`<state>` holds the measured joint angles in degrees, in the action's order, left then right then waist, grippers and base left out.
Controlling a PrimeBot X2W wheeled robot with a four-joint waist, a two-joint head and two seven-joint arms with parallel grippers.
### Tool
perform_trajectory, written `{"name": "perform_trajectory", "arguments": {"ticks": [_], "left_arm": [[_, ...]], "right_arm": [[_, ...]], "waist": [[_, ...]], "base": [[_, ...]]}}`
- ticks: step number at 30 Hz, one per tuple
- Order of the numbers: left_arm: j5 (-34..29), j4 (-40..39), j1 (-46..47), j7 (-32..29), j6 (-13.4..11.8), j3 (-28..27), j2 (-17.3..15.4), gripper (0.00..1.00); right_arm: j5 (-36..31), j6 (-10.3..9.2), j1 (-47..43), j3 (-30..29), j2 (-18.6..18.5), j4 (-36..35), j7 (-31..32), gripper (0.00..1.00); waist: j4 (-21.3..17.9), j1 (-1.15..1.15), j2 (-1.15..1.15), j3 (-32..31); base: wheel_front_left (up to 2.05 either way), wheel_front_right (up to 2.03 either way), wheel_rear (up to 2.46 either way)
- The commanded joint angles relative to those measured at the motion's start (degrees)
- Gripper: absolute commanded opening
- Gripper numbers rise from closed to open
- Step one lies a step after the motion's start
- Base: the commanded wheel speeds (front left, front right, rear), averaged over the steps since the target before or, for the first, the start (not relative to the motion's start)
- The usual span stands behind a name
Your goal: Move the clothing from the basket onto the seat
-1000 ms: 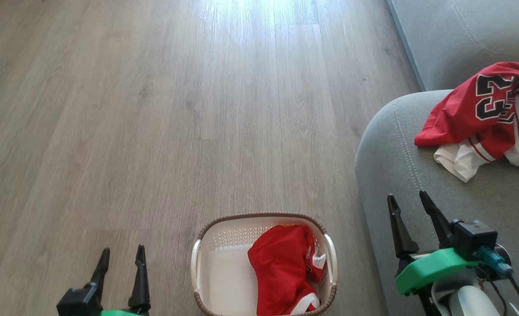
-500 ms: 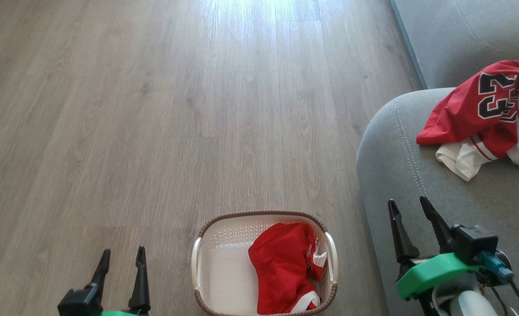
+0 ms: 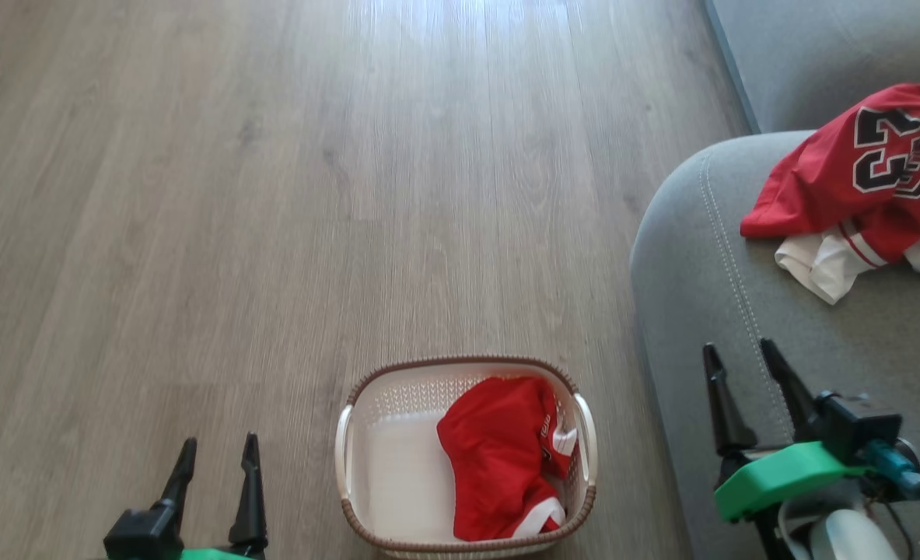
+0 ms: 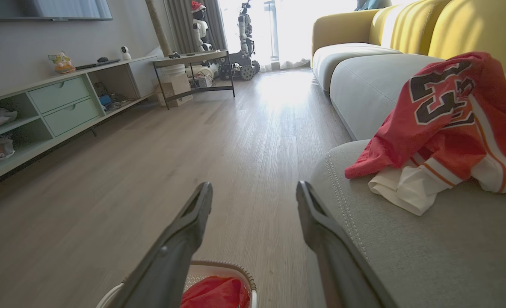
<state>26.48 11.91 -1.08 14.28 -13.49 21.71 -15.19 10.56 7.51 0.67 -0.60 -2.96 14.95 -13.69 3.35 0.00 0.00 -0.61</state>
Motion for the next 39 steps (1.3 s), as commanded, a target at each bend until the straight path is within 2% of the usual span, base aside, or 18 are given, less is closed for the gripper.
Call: {"name": "perform_trajectory", "arguments": {"ticks": [1, 9, 14, 23, 31, 39], "left_arm": [[-0.53, -1.50, 2.82, 0.44, 0.33, -1.62, -0.47, 1.00], [-2.01, 1.02, 10.26, -1.01, 2.24, 1.17, 0.73, 1.00], [-2.58, 5.76, 17.30, -2.13, 4.77, 3.52, 2.73, 1.00], [-5.24, 19.07, 31.31, -2.82, 9.41, 8.52, 7.34, 1.00], [-7.35, 31.76, 41.48, -3.13, 13.03, 13.35, 10.87, 1.00], [-8.12, 44.52, 51.20, -4.29, 14.79, 17.59, 12.18, 1.00]], "right_arm": [[-0.39, -0.02, 3.03, 0.60, 0.08, -2.49, -0.67, 1.00], [-2.22, -0.02, 7.97, -1.97, 0.08, -6.25, -0.84, 1.00], [-2.61, -0.02, 12.30, -2.33, 0.08, -8.62, -0.97, 1.00], [-3.34, -0.02, 21.46, -0.92, 0.08, -11.94, -1.17, 1.00], [-4.91, -0.02, 25.99, -0.39, 0.08, -15.40, -1.25, 1.00], [-4.82, -0.02, 30.71, 1.59, 0.08, -19.56, -1.28, 1.00]], "waist": [[-0.22, 0.00, 0.00, 1.15], [-1.69, 0.00, 0.00, 9.85], [-3.18, 0.00, 0.00, 17.22], [-6.35, 0.00, 0.00, 30.60], [-7.88, 0.00, 0.00, 38.99], [-9.83, 0.00, 0.00, 46.52]], "base": [[0.00, 0.00, 0.00], [0.00, 0.00, 0.00], [0.00, 0.00, 0.00], [0.00, 0.00, 0.00], [0.00, 0.00, 0.00], [0.00, 0.00, 0.00]]}}
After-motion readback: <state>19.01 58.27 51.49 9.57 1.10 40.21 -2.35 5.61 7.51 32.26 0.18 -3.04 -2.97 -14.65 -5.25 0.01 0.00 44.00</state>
